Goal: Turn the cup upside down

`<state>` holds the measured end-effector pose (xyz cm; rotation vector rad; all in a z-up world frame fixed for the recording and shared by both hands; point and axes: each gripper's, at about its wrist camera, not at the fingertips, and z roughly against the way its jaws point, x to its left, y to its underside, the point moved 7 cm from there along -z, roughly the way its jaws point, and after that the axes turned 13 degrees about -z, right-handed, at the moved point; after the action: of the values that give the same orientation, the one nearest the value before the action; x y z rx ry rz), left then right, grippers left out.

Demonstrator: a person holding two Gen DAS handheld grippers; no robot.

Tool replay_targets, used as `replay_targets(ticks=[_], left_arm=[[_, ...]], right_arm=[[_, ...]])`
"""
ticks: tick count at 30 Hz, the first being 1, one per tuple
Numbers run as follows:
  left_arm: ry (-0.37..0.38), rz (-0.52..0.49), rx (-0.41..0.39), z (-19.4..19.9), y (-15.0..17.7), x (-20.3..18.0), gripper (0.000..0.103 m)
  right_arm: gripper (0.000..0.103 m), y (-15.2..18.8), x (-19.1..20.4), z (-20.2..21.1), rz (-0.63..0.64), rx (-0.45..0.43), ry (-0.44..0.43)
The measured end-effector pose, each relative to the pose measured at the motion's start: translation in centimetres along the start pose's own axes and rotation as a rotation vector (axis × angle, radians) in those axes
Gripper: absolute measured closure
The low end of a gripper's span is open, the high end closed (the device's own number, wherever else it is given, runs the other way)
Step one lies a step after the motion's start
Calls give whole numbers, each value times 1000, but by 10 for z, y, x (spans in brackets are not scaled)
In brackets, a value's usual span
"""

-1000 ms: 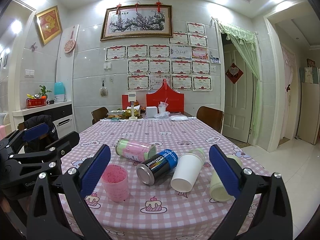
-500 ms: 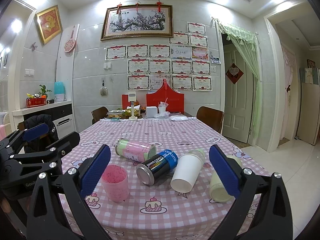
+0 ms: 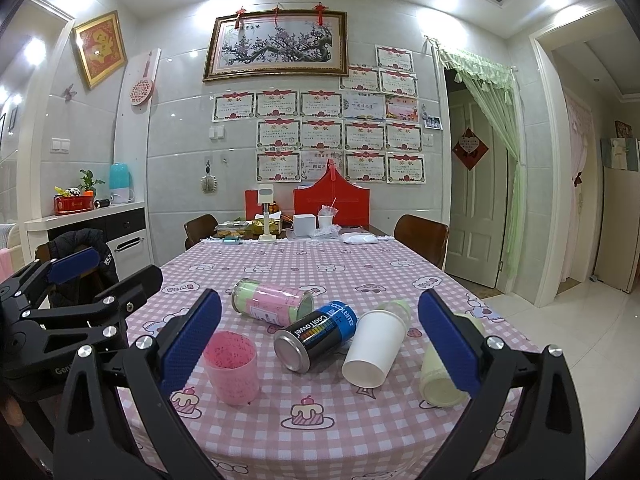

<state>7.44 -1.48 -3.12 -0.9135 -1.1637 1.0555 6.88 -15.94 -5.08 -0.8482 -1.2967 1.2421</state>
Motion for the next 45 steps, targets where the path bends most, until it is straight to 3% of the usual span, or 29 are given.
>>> replay_targets(ticks=[45], left_arm=[[-28,3,68,-22,24,8,11]], right_arm=[[8,19,2,-26,8,82,13]])
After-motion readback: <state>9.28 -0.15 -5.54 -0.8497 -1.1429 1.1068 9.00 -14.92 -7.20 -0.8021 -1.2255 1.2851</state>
